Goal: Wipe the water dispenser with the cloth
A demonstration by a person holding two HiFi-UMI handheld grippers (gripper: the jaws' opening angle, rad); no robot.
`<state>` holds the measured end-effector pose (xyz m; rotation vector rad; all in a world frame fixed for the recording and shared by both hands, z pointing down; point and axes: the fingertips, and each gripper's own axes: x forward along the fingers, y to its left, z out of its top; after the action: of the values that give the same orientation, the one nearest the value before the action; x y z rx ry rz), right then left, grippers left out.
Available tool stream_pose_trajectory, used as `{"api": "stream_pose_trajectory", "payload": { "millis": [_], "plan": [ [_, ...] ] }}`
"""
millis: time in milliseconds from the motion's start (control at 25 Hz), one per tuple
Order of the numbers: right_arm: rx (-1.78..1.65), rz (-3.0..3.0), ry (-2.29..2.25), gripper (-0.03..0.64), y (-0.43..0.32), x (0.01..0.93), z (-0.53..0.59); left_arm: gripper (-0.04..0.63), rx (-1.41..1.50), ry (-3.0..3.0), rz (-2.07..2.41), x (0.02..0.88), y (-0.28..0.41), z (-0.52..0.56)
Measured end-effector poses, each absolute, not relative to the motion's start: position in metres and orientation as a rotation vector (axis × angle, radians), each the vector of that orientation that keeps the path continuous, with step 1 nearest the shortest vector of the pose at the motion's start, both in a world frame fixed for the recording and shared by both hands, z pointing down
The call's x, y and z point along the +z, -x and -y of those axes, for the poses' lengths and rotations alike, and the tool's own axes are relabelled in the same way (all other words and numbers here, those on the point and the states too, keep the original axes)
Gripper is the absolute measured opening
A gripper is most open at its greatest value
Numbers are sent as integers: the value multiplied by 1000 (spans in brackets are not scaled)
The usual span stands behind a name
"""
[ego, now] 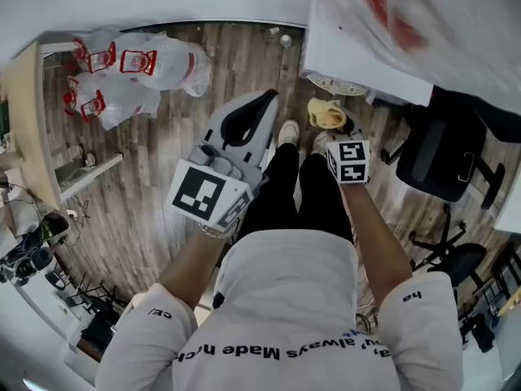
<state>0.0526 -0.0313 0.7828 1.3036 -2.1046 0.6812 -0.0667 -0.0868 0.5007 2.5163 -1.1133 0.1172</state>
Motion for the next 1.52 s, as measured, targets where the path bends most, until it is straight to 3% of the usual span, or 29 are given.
{"api": "stream_pose_trajectory", "payload": {
  "millis": [800,1520],
  "plan": [
    [488,2247,-1604,63,-135,517,22,20,-6,-2669,1071,392,31,62],
    [155,2416,-1677,63,-139,327,-14,20,-72,-2784,1072,289,19,23]
  ]
}}
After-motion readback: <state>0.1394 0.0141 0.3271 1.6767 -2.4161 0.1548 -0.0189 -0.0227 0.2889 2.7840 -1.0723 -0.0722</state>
